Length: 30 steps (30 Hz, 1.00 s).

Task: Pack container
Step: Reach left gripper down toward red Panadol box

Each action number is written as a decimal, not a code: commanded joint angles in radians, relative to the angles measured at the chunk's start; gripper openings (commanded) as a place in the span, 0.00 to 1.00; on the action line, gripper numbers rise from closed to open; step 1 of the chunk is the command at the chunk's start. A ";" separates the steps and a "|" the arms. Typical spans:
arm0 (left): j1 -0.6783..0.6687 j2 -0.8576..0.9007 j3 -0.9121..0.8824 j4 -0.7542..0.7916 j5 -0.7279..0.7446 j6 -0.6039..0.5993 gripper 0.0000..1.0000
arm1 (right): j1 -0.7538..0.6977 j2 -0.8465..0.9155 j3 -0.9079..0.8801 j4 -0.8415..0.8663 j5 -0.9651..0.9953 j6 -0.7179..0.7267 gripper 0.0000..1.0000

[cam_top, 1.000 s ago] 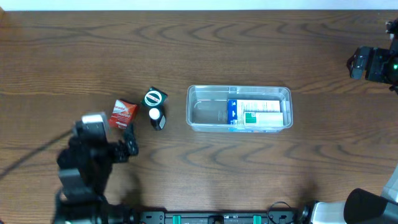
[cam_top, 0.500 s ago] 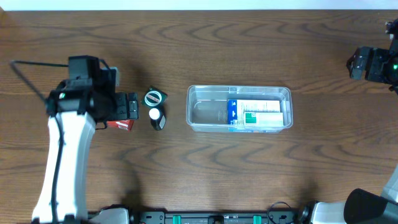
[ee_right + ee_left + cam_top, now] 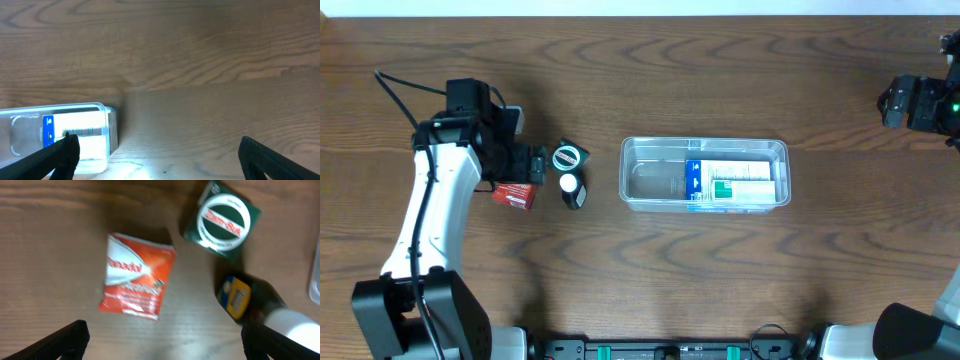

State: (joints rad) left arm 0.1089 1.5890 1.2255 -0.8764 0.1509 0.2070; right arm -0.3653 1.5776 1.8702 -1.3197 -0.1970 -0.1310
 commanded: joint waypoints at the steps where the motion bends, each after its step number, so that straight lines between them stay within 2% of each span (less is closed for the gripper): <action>1: 0.036 0.022 0.013 0.019 -0.001 0.021 0.98 | -0.007 0.005 0.003 -0.001 -0.001 0.014 0.99; 9: 0.087 0.131 0.006 0.031 -0.001 0.024 0.98 | -0.007 0.005 0.003 -0.001 -0.001 0.014 0.99; 19: 0.086 0.262 0.006 0.058 -0.002 0.115 0.98 | -0.007 0.005 0.003 -0.001 -0.001 0.014 0.99; 30: 0.086 0.341 0.006 0.090 -0.005 0.114 0.98 | -0.007 0.005 0.003 -0.001 -0.001 0.014 0.99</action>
State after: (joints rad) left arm 0.1928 1.9087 1.2255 -0.7864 0.1505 0.3004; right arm -0.3656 1.5776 1.8702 -1.3197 -0.1974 -0.1310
